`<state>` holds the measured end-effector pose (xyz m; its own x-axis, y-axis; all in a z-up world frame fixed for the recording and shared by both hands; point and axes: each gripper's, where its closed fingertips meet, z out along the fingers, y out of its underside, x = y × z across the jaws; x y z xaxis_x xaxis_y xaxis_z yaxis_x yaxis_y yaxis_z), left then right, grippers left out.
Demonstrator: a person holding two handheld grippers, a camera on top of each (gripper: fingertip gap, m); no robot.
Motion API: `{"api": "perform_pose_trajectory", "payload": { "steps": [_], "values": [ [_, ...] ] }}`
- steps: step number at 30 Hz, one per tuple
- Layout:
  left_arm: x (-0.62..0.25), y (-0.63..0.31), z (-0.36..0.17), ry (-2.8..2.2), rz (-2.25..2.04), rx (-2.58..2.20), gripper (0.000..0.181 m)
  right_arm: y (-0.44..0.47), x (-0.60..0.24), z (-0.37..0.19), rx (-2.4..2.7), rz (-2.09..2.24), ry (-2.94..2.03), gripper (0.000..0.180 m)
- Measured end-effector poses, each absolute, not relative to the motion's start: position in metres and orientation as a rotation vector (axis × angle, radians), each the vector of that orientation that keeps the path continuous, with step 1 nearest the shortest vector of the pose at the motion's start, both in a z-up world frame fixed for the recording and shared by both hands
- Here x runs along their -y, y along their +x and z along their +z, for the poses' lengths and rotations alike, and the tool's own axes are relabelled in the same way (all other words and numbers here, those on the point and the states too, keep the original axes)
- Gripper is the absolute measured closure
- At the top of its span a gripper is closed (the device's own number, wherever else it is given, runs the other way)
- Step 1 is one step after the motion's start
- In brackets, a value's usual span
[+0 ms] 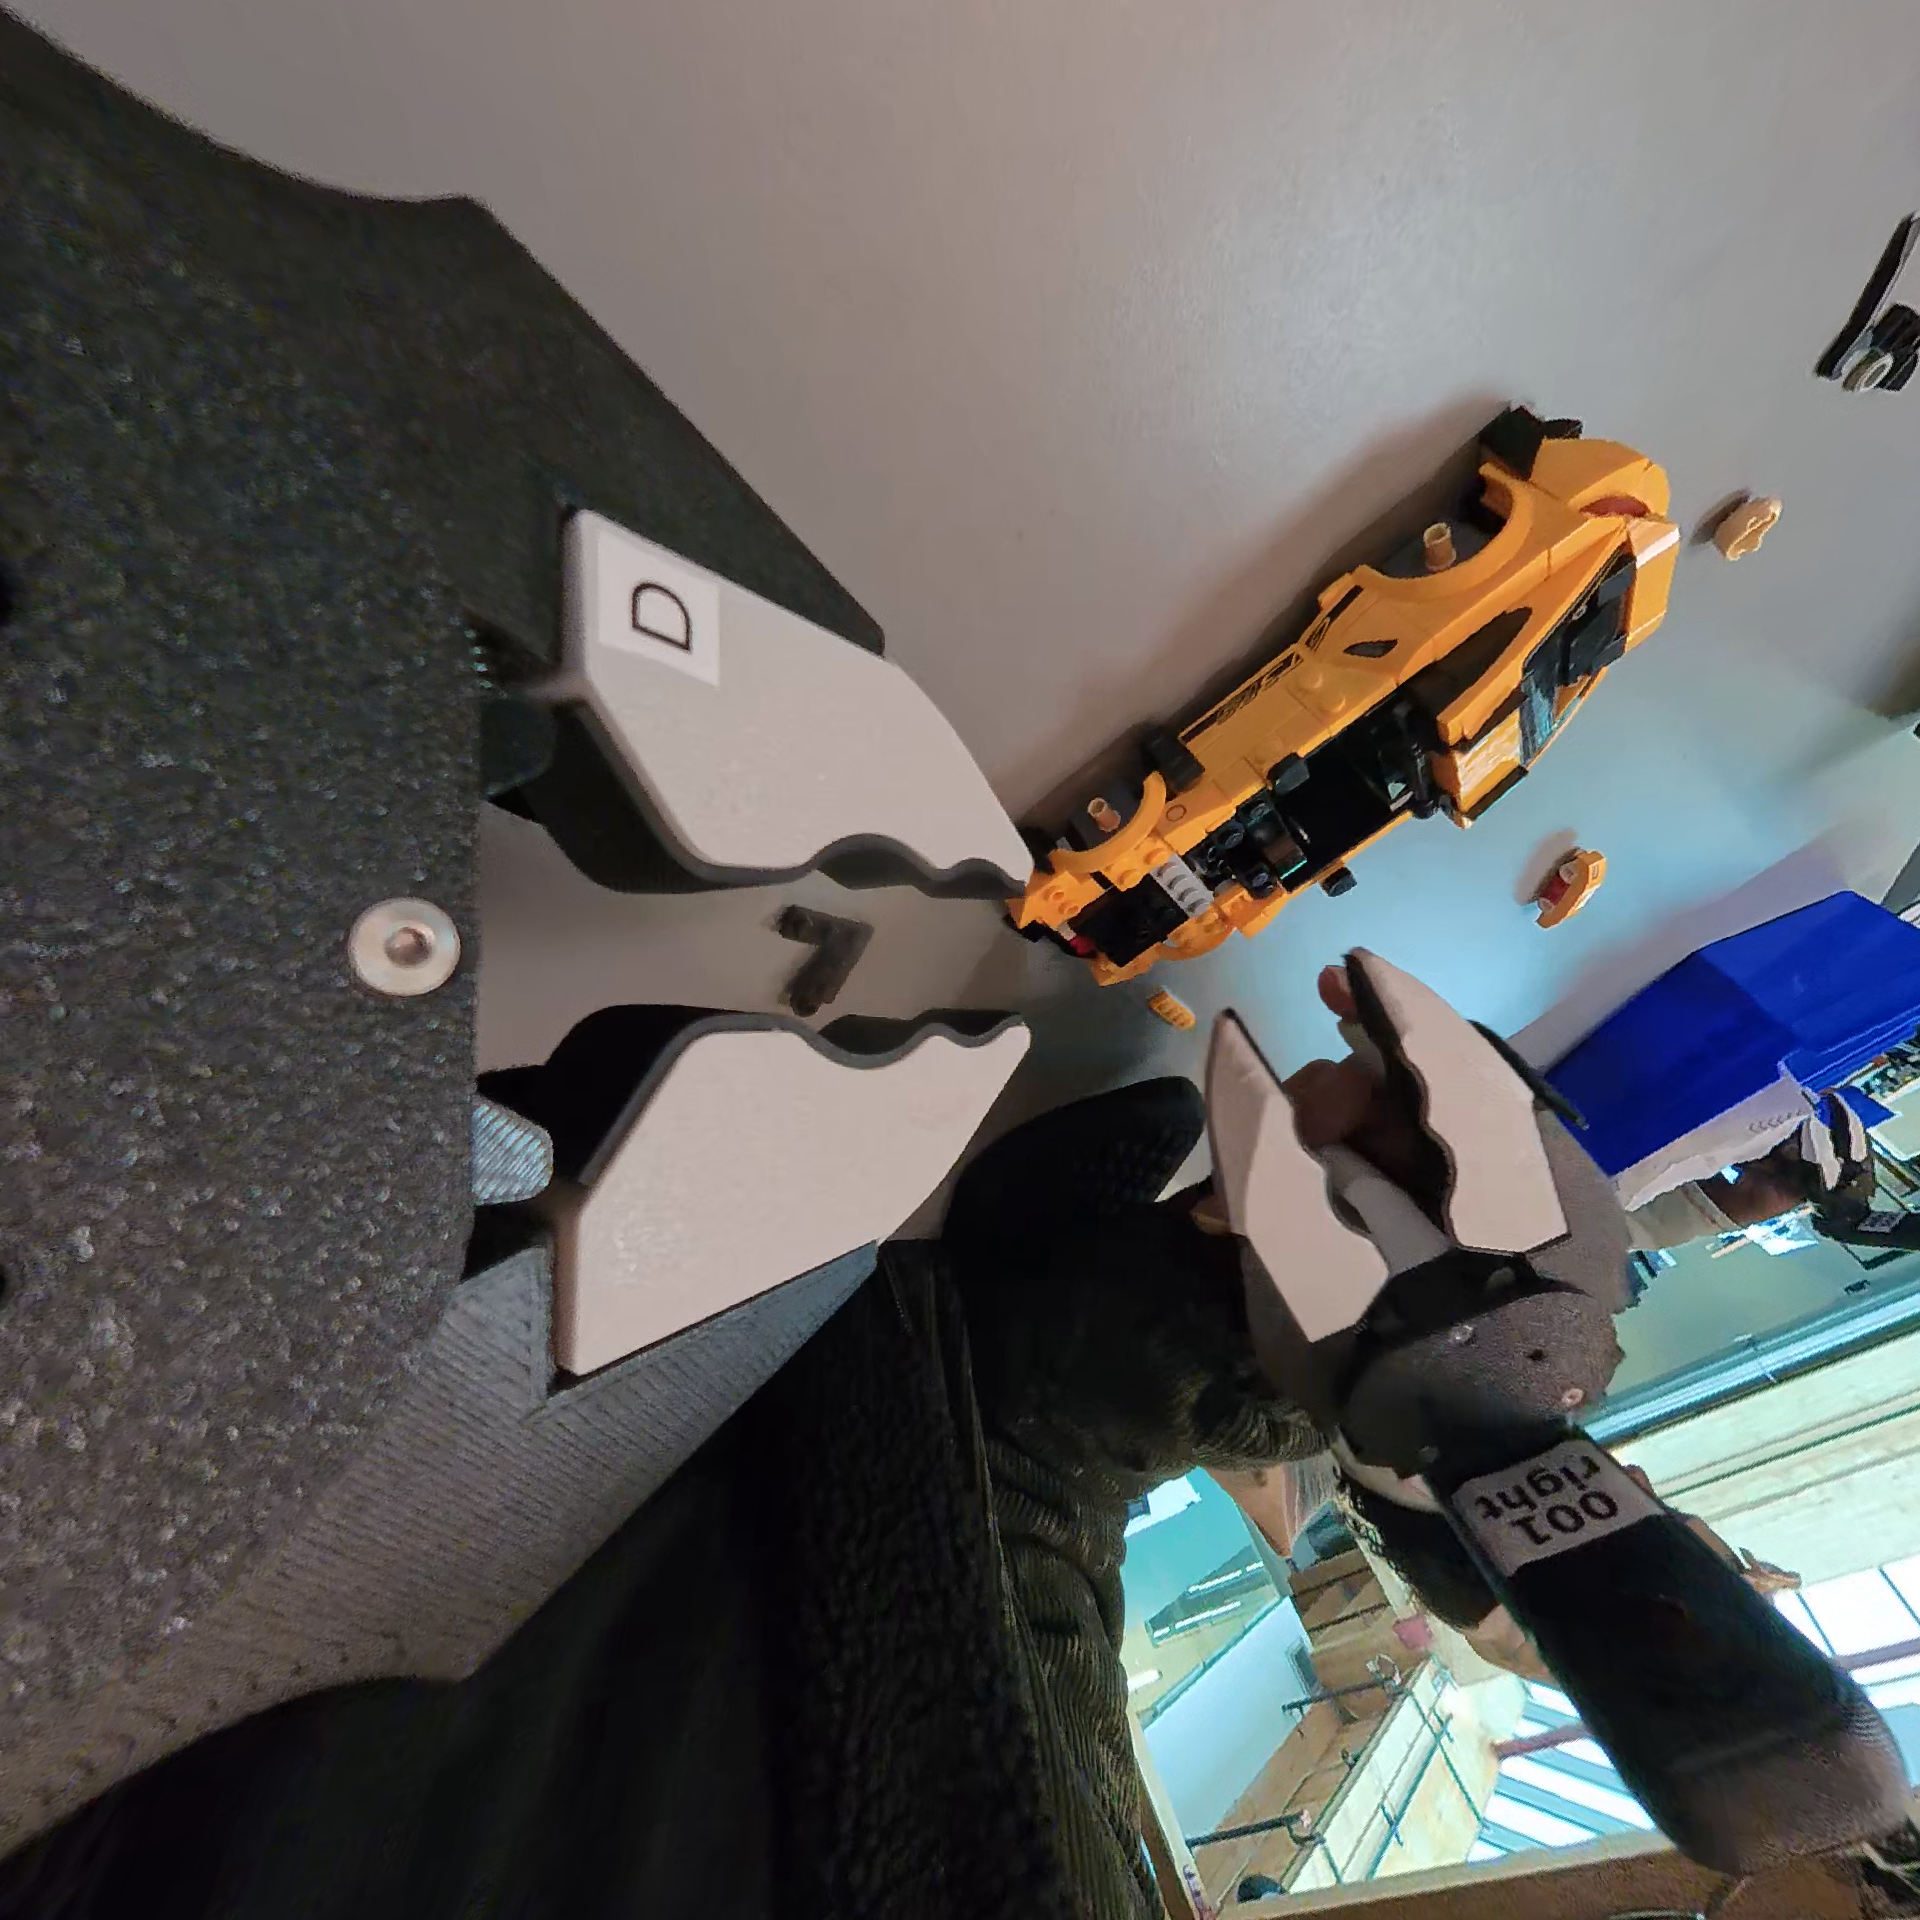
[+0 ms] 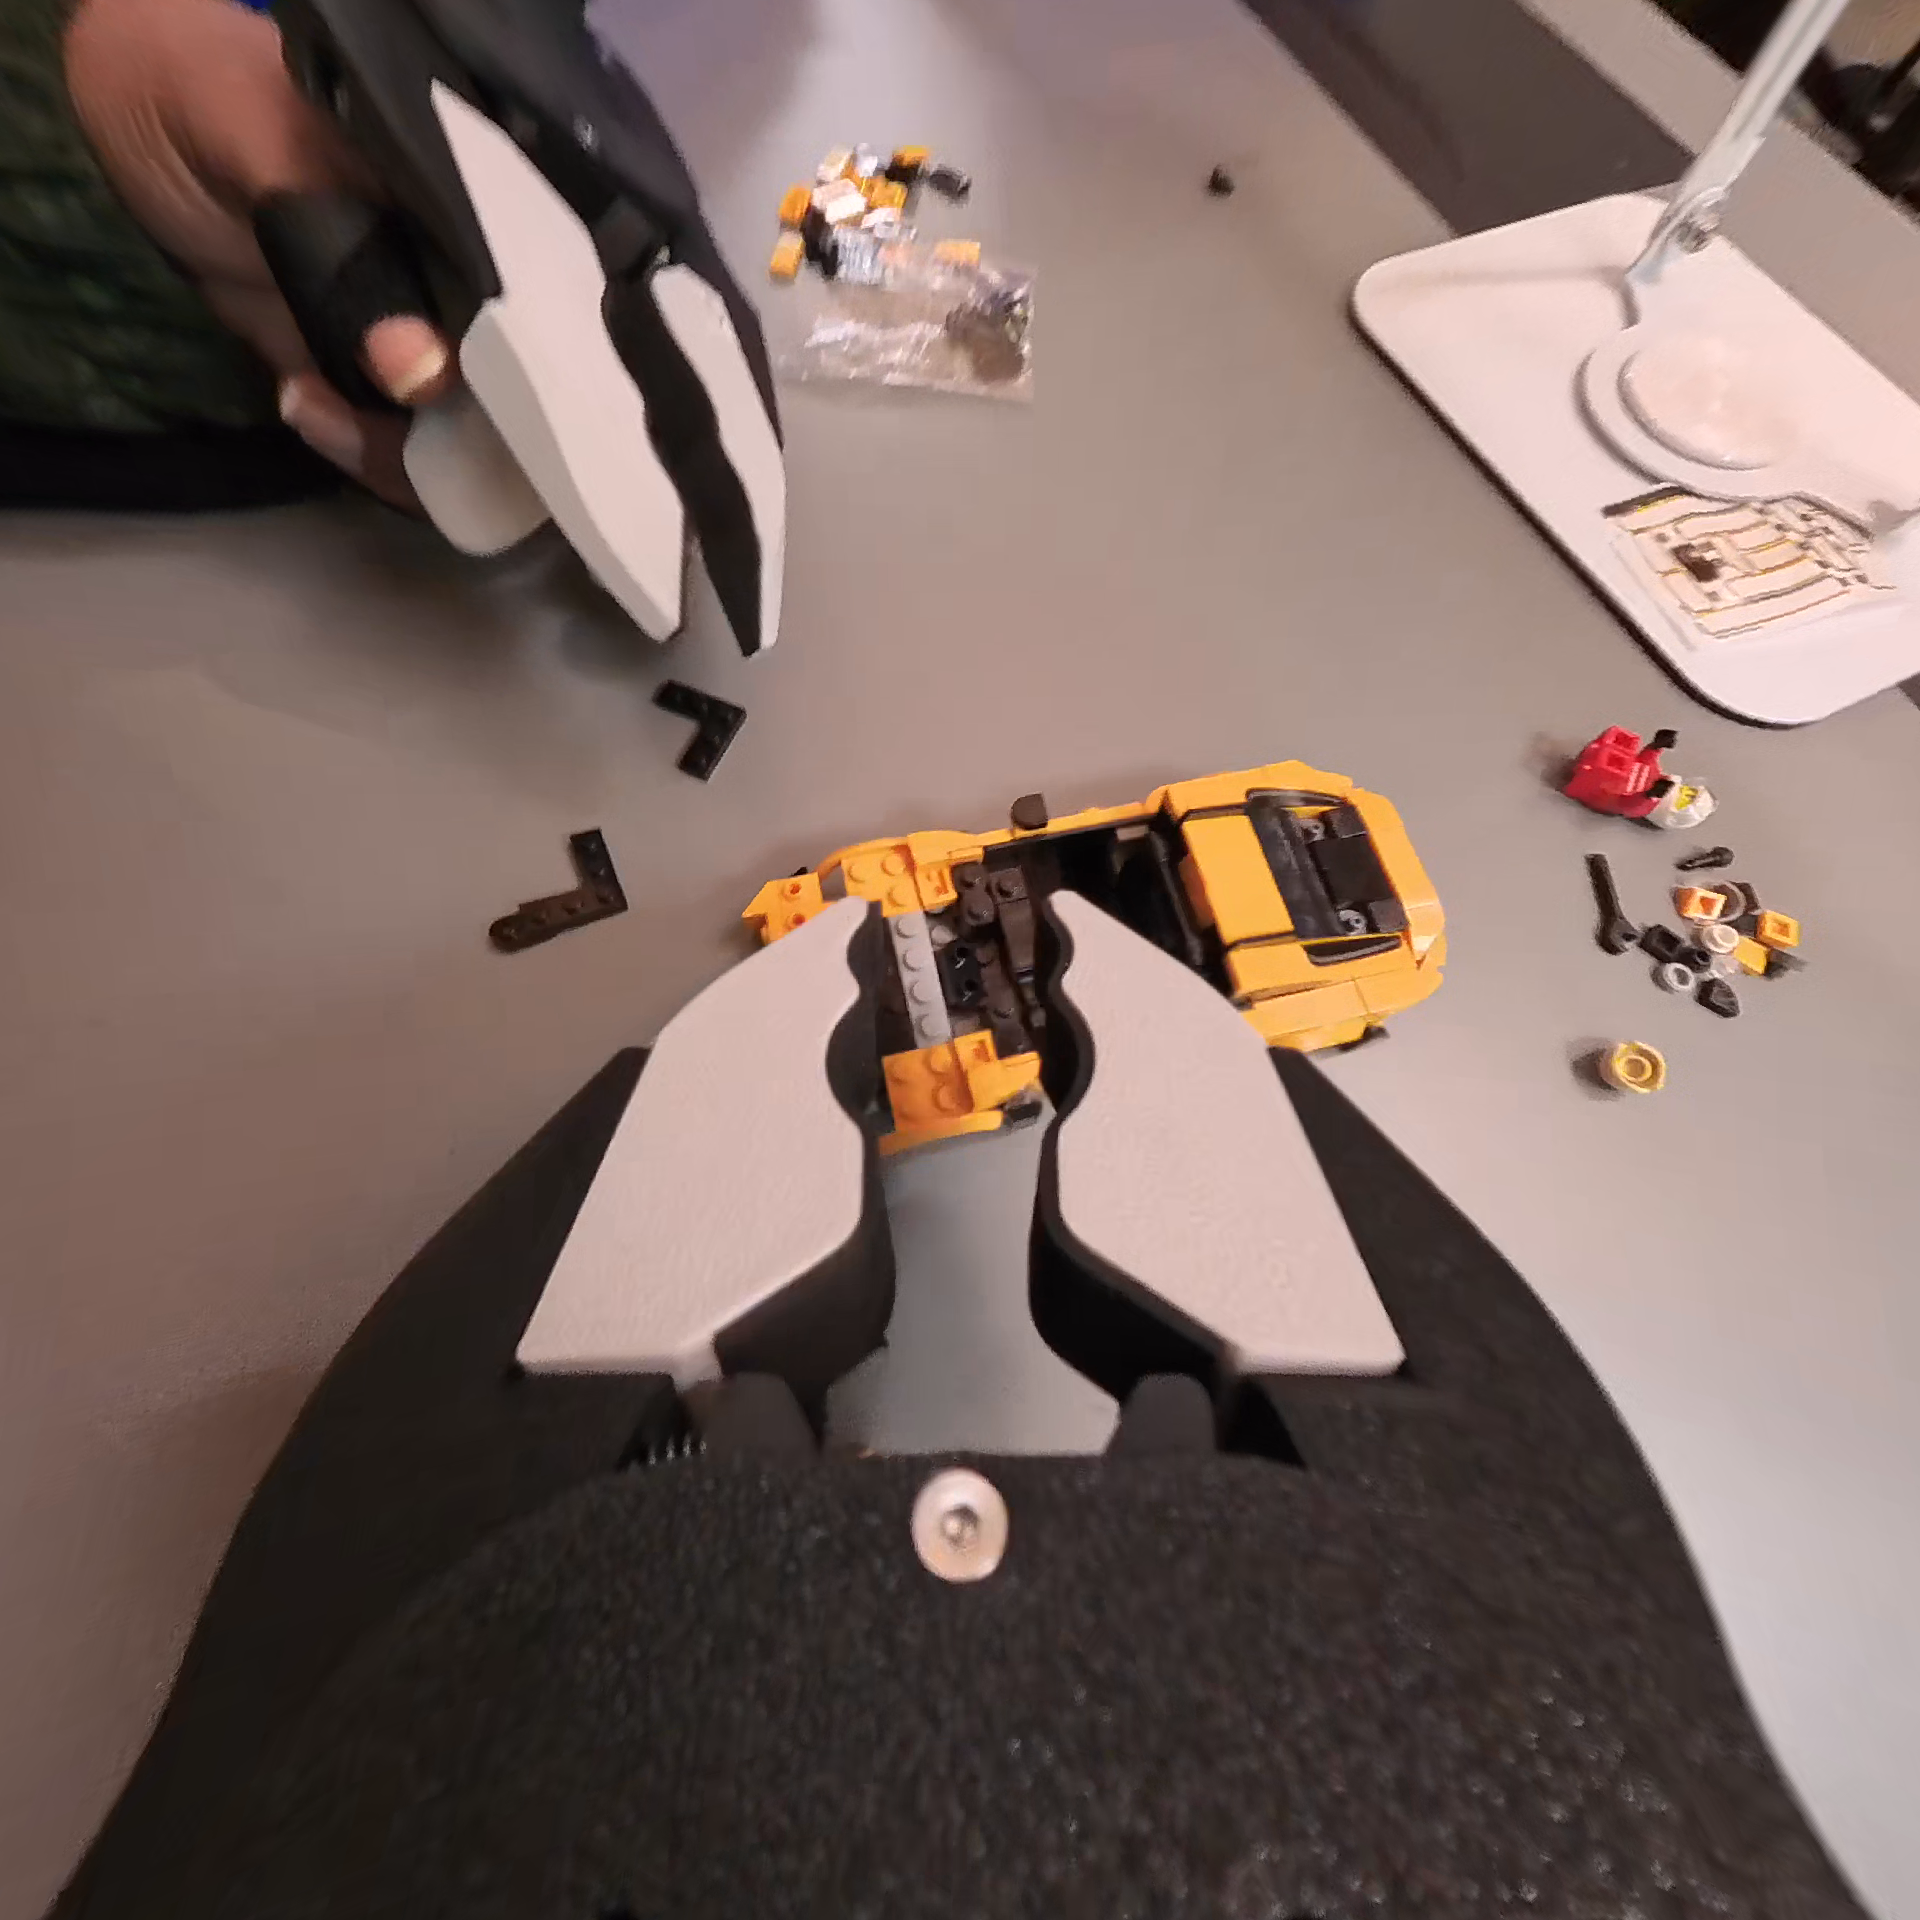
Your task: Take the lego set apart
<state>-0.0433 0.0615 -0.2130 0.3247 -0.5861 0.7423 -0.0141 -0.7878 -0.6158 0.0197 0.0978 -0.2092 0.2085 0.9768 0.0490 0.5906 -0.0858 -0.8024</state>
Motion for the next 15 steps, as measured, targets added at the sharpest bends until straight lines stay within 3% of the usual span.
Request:
{"api": "perform_pose_trajectory", "payload": {
  "steps": [15],
  "values": [
    [-0.065,-0.045,-0.219,-2.098,-1.496,-0.505,0.161,0.036,-0.120,-0.205,1.323,0.741,-1.766,0.162]
  ]
}}
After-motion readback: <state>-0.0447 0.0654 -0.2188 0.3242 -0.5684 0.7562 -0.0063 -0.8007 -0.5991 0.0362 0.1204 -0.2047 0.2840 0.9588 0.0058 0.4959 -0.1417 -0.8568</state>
